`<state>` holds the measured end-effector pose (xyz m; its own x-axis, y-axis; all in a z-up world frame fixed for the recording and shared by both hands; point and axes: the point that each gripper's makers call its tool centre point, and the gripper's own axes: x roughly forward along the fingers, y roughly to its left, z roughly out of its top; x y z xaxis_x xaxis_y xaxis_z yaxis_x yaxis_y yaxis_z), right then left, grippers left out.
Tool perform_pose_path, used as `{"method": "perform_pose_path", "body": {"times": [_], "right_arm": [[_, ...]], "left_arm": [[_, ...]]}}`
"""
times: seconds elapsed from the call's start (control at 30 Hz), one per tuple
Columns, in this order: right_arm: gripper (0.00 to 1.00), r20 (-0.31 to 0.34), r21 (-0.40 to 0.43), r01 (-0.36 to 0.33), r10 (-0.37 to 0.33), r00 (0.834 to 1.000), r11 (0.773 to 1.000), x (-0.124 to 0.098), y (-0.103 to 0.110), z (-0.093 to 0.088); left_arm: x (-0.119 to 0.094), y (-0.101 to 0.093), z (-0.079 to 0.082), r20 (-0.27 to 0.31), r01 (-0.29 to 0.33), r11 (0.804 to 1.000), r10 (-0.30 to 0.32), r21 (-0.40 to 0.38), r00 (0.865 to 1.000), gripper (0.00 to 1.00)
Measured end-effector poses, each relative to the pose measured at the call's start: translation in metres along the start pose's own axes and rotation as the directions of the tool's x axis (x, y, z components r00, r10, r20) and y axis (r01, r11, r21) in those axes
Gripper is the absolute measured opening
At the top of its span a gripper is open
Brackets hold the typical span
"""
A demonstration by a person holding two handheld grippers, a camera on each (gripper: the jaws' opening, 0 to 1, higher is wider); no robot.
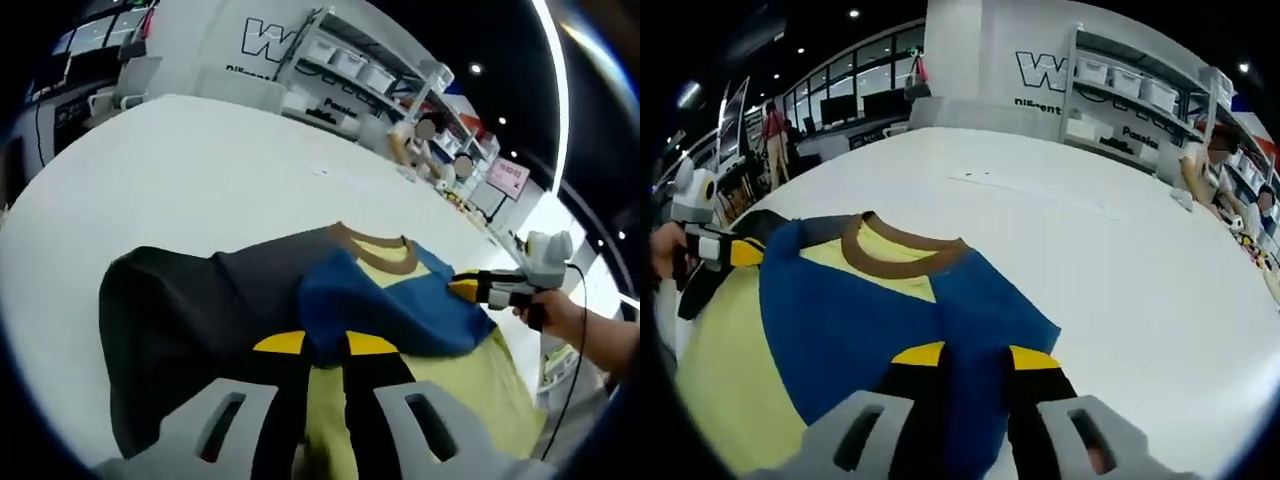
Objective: Fold the garment on the visible template until the final outline fits inside the template.
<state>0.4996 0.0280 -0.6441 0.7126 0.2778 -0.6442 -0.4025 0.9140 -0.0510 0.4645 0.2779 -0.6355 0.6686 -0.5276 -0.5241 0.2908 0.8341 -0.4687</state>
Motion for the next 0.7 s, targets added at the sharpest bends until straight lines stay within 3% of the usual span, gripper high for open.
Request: {"method": "perform_pose_path", "body": {"times": [0.23,0.37,0.5,0.7], "right_arm": [[0.01,-0.006,-0.021,-0.008,0.008,1.0,1.0,0.0,0.004,0.002],[0.0,0.02,0.042,0.01,-0.011,1.0,0.999,-0.003,0.0,0.005],[0.0,0.015,0.026,0.014,-0.014,1.0,1.0,-0.003,0.001,0.006],[0.0,0.061,0.039,0.059,-0.061,0.996,0.998,-0.011,-0.012,0.017]], "left_arm": [[-0.001,-0.001,0.0,0.009,0.012,0.999,-0.011,-0.032,1.0,0.0],[-0.007,-0.002,0.001,0.006,0.026,0.998,-0.025,-0.057,1.0,0.0],[-0.012,-0.001,-0.001,-0.012,0.029,0.998,-0.03,-0.047,0.999,0.0],[-0.02,-0.001,-0.001,-0.033,0.038,0.998,-0.04,-0.046,0.999,0.0]]}}
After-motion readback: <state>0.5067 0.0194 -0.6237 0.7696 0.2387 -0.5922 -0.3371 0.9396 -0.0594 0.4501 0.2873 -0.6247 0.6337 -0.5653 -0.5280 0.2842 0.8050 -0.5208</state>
